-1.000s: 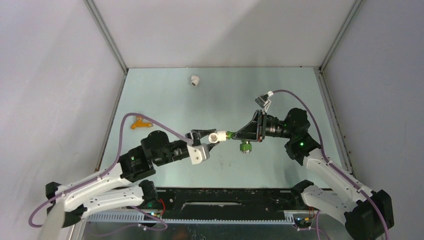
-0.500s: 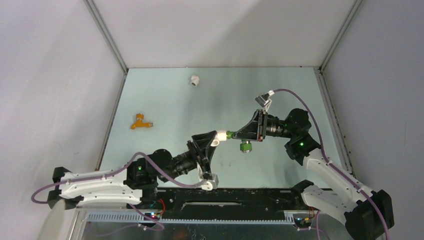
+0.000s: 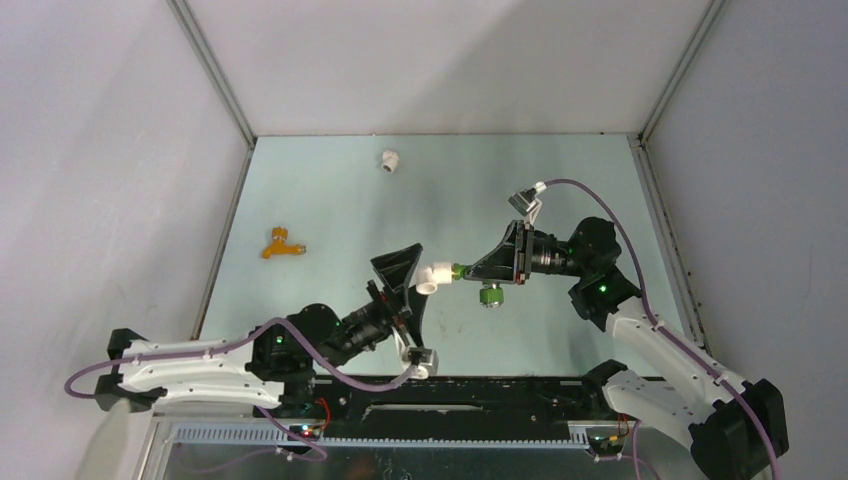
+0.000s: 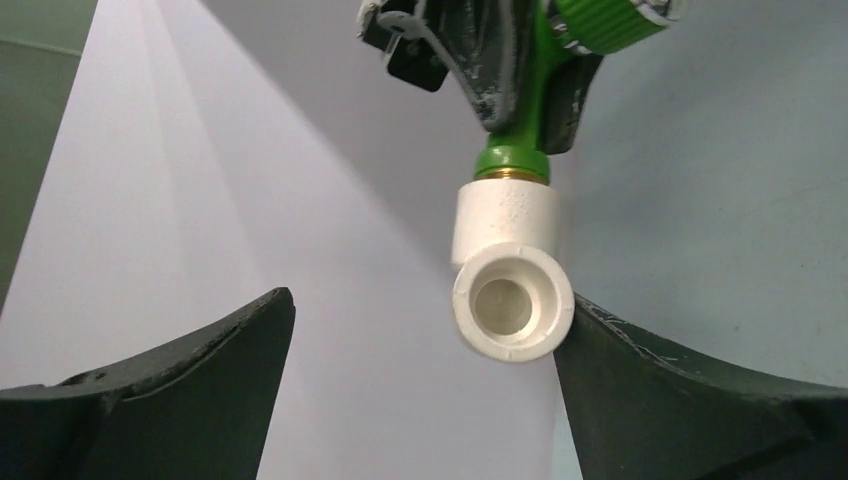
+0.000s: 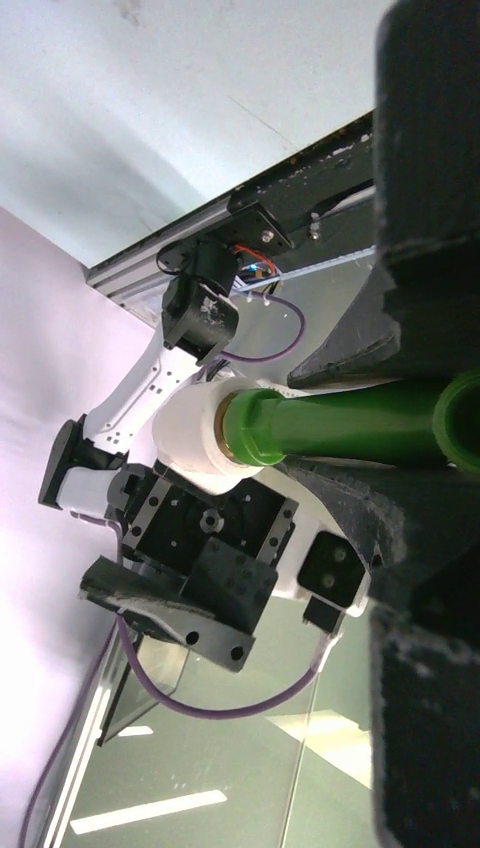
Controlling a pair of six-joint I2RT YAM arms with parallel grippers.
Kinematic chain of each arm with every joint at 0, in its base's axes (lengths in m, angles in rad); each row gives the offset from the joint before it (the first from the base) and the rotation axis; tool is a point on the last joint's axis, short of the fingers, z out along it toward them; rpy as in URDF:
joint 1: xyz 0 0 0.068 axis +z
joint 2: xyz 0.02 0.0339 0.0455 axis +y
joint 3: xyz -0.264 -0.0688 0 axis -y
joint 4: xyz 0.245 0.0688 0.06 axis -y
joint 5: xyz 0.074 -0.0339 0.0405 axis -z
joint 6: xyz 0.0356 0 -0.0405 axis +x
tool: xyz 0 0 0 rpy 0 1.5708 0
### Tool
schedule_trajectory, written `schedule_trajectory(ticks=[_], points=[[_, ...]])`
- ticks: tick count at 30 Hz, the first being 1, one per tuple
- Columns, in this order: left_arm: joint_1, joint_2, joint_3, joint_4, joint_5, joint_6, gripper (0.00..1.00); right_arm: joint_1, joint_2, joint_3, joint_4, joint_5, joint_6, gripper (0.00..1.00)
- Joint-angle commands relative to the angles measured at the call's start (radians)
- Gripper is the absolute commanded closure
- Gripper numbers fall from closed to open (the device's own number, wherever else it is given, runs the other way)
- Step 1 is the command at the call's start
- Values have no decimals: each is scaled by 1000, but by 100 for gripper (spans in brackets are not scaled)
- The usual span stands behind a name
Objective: Install the water faucets
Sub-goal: Screw the water faucet onto the adaptor.
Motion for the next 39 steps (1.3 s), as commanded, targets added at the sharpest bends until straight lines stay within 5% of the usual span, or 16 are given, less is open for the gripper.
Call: schedule_trajectory(ticks=[1, 6, 12, 17, 29, 34, 39], points=[[-2, -27, 10, 88, -103, -51, 1, -15, -20, 12, -22, -25, -34, 100], [-2, -17, 22, -36, -229, -235, 0, -76, -54, 12, -89, -54, -74, 100], [14, 21, 32, -237, -369, -647, 0, -158, -95, 12, -170, -96, -121, 100], [209, 11, 66, -411, -284, -1080, 0, -202, -112, 12, -242, -116, -173, 100], [809, 100, 139, -509, 548, -1873, 0, -219, -105, 12, -279, -123, -213, 100], [977, 118, 57, -264, 862, -2186, 0, -217, -101, 12, -278, -129, -215, 100], [1027, 169, -87, 185, 1076, -2599, 3, -211, -103, 12, -274, -124, -214, 100]])
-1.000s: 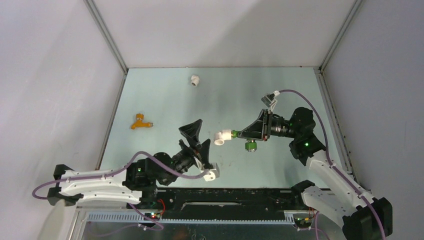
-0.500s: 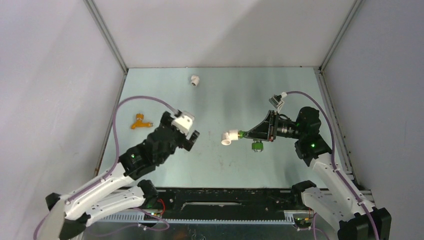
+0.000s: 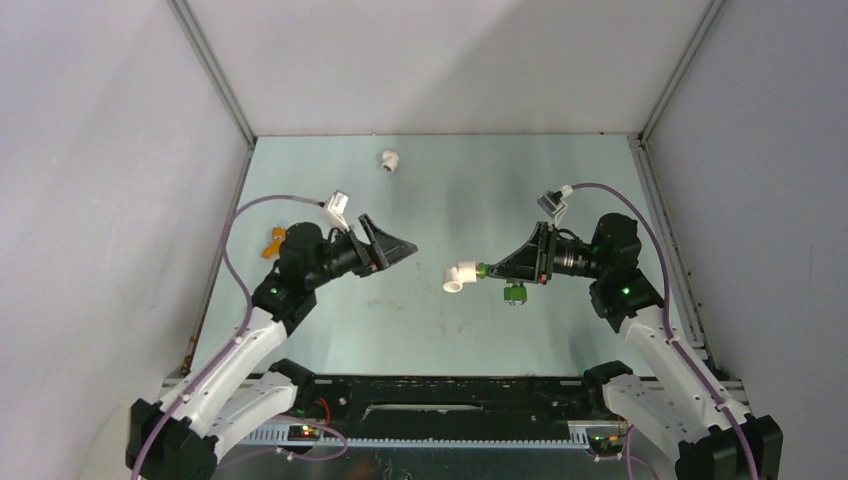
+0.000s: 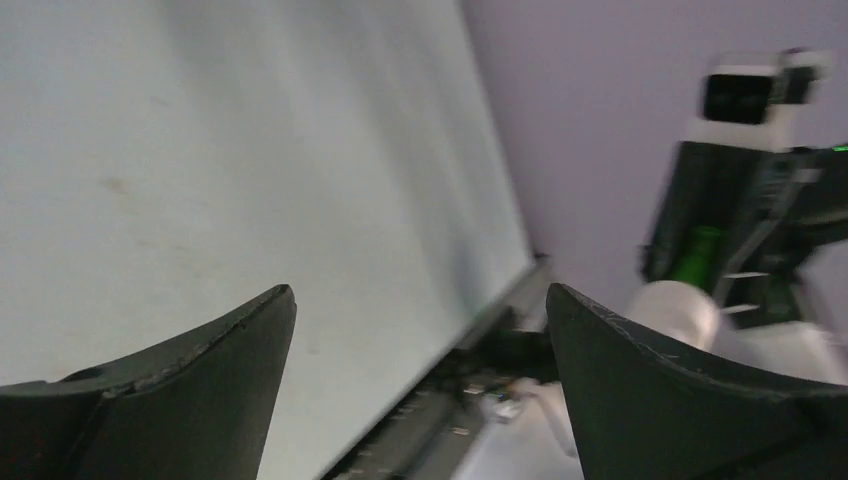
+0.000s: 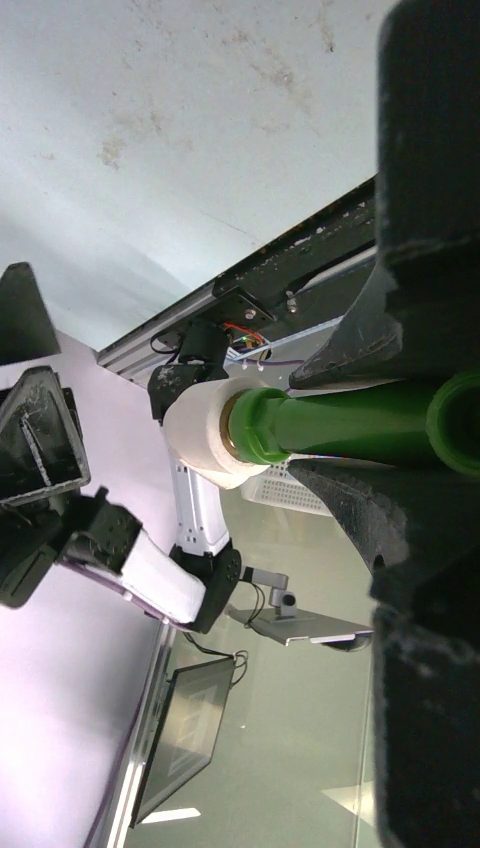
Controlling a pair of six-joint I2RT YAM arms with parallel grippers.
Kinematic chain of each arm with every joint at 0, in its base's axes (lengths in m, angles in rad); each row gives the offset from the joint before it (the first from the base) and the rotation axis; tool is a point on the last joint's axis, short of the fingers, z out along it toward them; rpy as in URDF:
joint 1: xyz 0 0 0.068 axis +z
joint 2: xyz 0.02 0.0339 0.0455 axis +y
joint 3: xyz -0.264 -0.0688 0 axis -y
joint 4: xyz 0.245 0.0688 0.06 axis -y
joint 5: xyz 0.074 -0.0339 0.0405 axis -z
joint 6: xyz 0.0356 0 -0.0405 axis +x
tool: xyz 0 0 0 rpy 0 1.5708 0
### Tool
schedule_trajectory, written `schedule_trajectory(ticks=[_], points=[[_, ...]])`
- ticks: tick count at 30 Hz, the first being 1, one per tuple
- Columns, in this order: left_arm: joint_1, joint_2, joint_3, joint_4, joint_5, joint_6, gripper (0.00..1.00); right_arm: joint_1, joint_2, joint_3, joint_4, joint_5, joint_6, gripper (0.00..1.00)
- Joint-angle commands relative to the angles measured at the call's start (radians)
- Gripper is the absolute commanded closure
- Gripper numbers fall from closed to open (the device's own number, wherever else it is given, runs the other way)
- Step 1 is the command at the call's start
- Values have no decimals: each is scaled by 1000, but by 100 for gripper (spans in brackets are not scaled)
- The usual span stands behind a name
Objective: Install the water faucets
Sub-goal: Screw the water faucet onto the adaptor.
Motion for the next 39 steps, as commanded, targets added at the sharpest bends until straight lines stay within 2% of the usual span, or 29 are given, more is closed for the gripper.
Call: schedule_trajectory(ticks=[1, 8, 13, 15, 18, 26, 35, 39], points=[[20, 47, -92, 461, 292, -477, 4, 9, -11, 12, 37, -18, -4, 100], [-5, 104, -222, 787, 344, -797, 4, 34, 4, 12, 82, 3, 10, 100], [-90, 191, -278, 1045, 331, -994, 4, 66, 27, 12, 121, 23, 24, 100], [-123, 225, -295, 1161, 303, -1056, 5, 73, 32, 12, 131, 27, 29, 100], [-157, 261, -300, 1230, 279, -1091, 9, 80, 37, 12, 145, 31, 39, 100], [-231, 282, -254, 1219, 262, -1073, 18, 89, 40, 12, 142, 45, 35, 100], [-246, 244, -232, 1069, 272, -978, 39, 95, 45, 12, 149, 51, 39, 100], [-245, 217, -201, 951, 283, -895, 57, 98, 49, 12, 159, 50, 47, 100]])
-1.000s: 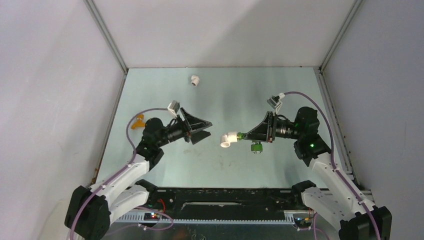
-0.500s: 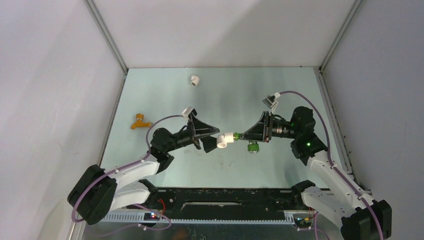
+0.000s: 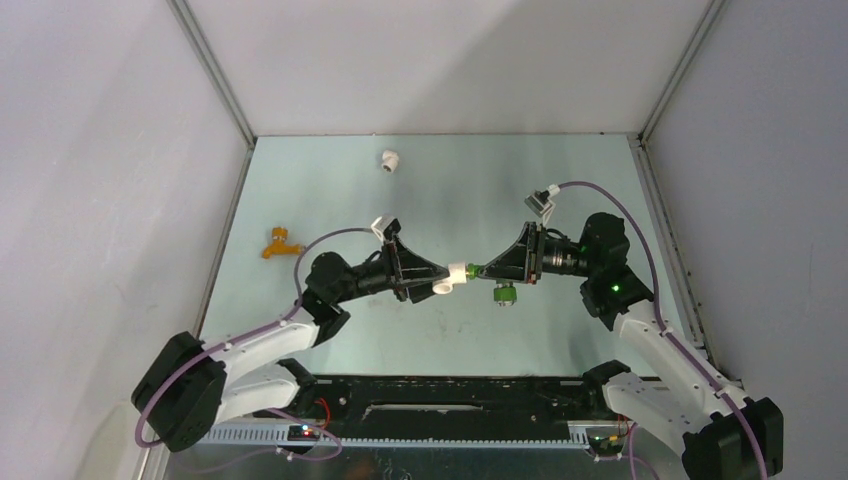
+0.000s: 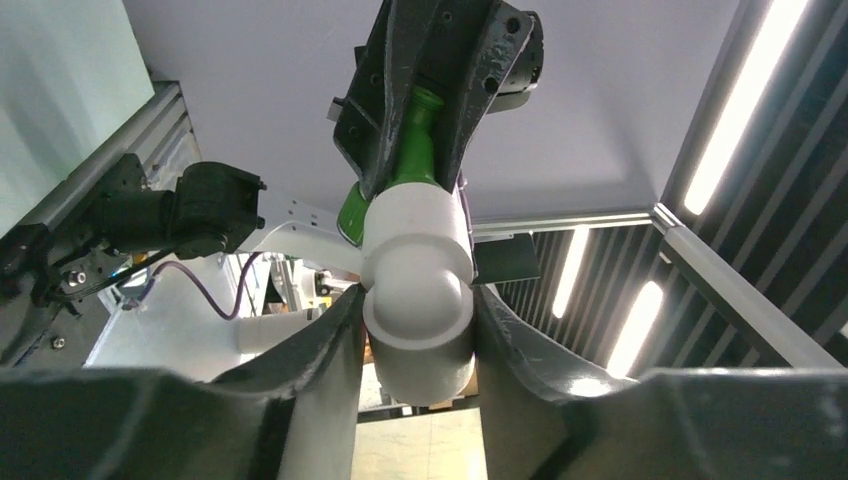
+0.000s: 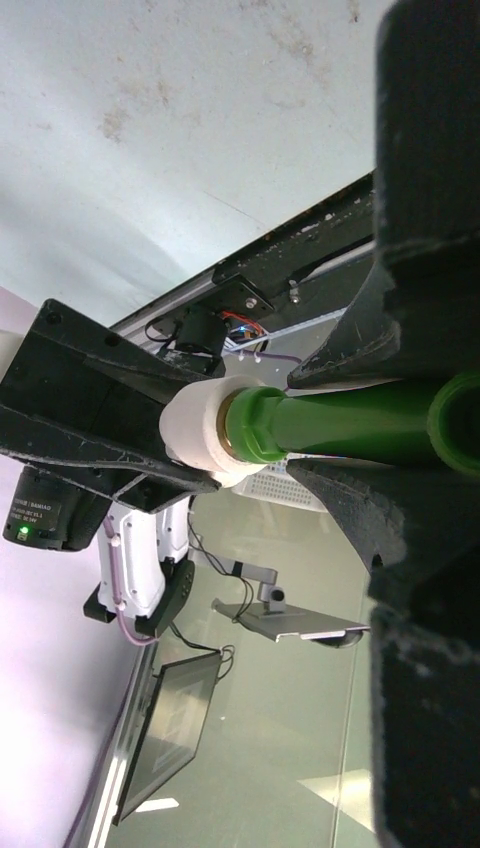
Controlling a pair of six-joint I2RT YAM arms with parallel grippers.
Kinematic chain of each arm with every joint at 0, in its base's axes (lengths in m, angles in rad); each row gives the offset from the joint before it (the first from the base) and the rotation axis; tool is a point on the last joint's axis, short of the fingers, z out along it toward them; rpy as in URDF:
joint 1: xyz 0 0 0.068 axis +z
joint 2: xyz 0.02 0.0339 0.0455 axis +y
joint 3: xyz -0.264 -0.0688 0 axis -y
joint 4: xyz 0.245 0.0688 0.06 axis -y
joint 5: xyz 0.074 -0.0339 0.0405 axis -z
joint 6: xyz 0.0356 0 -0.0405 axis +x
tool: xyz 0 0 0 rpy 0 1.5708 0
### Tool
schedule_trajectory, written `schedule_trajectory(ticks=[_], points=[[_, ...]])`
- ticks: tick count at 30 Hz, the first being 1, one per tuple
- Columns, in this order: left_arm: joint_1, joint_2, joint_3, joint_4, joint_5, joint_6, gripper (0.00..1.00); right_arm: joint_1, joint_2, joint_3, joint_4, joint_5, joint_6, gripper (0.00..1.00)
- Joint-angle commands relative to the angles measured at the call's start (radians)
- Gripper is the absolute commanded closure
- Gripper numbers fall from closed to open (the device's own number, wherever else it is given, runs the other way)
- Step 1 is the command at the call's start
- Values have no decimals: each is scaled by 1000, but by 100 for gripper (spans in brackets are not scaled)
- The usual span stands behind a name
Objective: Install the water faucets
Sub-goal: Screw the water faucet onto the adaptor.
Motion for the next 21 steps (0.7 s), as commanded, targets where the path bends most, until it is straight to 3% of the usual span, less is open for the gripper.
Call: schedule_trajectory(ticks=[1, 8, 12, 21], points=[[-6, -49, 74, -141, 6, 139, 62, 10, 0, 12, 83, 3, 19, 100], [-6, -125, 220, -585, -31, 517, 98, 24, 1, 12, 82, 3, 20, 100], [-6, -168, 308, -853, -94, 793, 100, 35, 6, 12, 97, -1, 33, 100], [-7, -227, 411, -1020, -210, 1155, 100, 83, 47, 12, 192, -15, 96, 100]])
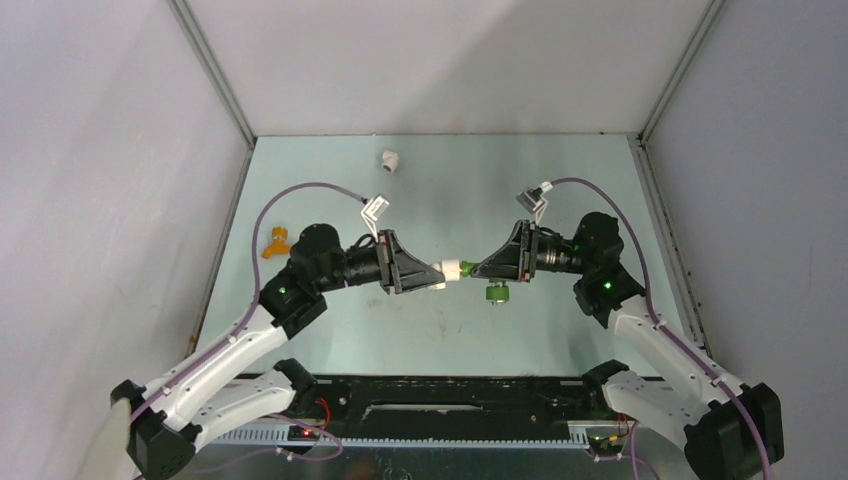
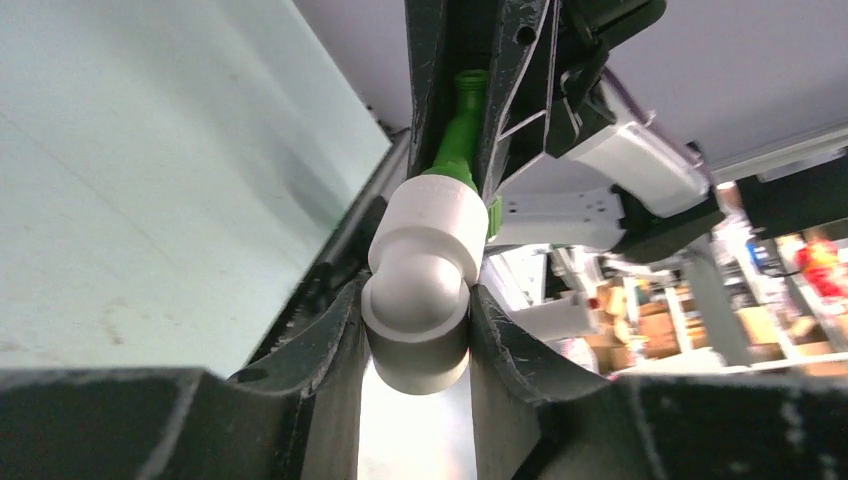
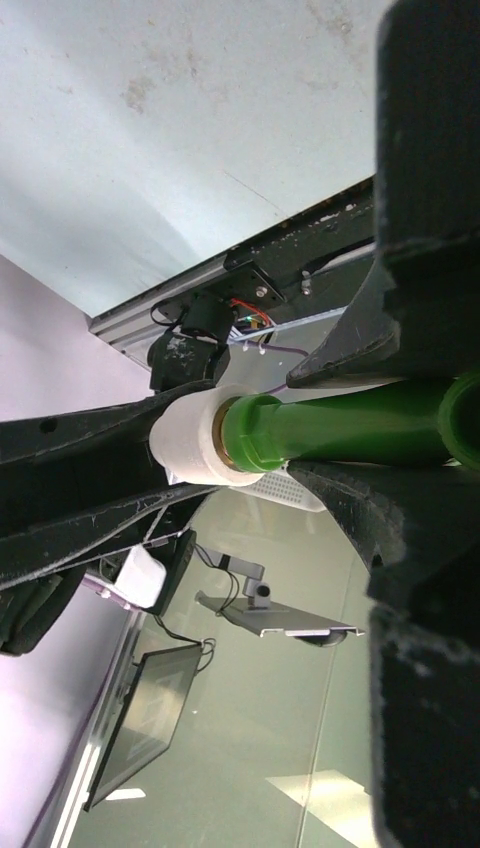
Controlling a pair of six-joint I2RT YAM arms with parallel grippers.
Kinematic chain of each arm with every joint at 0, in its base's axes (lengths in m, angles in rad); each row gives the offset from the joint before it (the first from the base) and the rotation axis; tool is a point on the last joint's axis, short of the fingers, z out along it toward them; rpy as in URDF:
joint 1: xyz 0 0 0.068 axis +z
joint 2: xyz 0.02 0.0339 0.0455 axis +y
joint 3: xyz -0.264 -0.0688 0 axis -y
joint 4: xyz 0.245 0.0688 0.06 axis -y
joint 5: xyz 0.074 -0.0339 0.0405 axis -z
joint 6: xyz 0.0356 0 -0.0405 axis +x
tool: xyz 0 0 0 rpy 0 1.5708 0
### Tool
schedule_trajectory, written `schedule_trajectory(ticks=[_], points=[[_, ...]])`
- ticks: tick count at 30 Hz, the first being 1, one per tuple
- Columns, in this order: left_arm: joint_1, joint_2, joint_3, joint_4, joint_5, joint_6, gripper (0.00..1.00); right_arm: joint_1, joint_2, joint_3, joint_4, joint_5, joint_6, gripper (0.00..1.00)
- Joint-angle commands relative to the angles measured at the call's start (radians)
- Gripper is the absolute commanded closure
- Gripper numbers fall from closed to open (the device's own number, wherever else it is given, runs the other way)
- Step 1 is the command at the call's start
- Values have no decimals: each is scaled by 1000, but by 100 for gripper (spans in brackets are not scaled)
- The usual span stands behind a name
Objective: Install the water faucets
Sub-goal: Screw the water faucet onto the adaptor.
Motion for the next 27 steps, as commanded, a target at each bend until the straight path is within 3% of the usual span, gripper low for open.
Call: schedule_trajectory(ticks=[1, 7, 13, 27], points=[[1, -5, 104, -193, -165, 373, 100, 42, 14, 12, 77, -18, 71, 100], [-4, -5, 198, -360, -245, 685, 100, 78, 36, 12, 117, -10, 99, 100], [-46, -54, 209, -393, -294, 994, 100, 118, 56, 12, 147, 5, 115, 100], [-186, -296, -35, -13, -437, 1654, 100, 189, 104, 12, 209, 39, 134, 100]])
